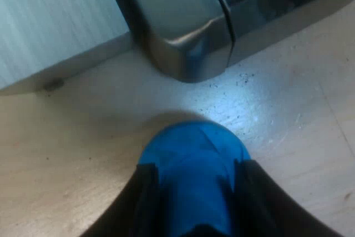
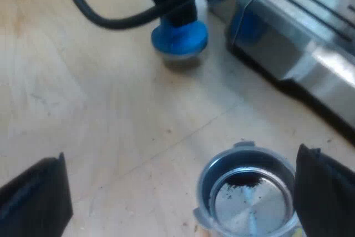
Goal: Grind coffee beans and then tamp
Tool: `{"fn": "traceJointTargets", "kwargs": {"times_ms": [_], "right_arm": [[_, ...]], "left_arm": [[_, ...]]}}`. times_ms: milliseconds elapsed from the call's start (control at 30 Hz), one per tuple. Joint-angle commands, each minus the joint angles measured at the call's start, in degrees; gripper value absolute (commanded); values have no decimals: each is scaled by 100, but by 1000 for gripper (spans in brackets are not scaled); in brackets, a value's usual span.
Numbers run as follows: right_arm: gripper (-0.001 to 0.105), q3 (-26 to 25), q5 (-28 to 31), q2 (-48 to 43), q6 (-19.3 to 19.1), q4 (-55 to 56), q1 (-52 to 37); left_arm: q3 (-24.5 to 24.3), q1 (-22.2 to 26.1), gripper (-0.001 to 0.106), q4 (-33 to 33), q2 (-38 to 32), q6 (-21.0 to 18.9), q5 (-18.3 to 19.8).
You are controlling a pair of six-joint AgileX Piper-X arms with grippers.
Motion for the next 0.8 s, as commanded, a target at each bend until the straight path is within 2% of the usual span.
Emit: {"fn": "traceJointTargets", "kwargs": {"times_ms": [33,267,567,633,700,733,800], "right_arm": [[82,-43,-76,50,-32,-86,-25],[82,-43,-165,85,-19,-217,-25],[82,-48,-143,85,-2,-217,-25],[82,-48,-92,85,-2,-217,-25],[82,-48,-29,85,-2,-217,-25],[82,-48,-31,85,-2,-217,-25],[82,-48,-31,85,-2,-217,-25]], "left_arm": [[-8,-13,0,-16,-17,21,17],[-8,-13,0,126,-17,21,17],[-8,-13,1,288,-17,70,-166],[-8,-13,9,316,-17,81,-163],[-8,-13,31,319,-17,79,-227],[-8,-13,35,319,-17,79,-230],[-8,-13,57,319,-17,79,-236]]}}
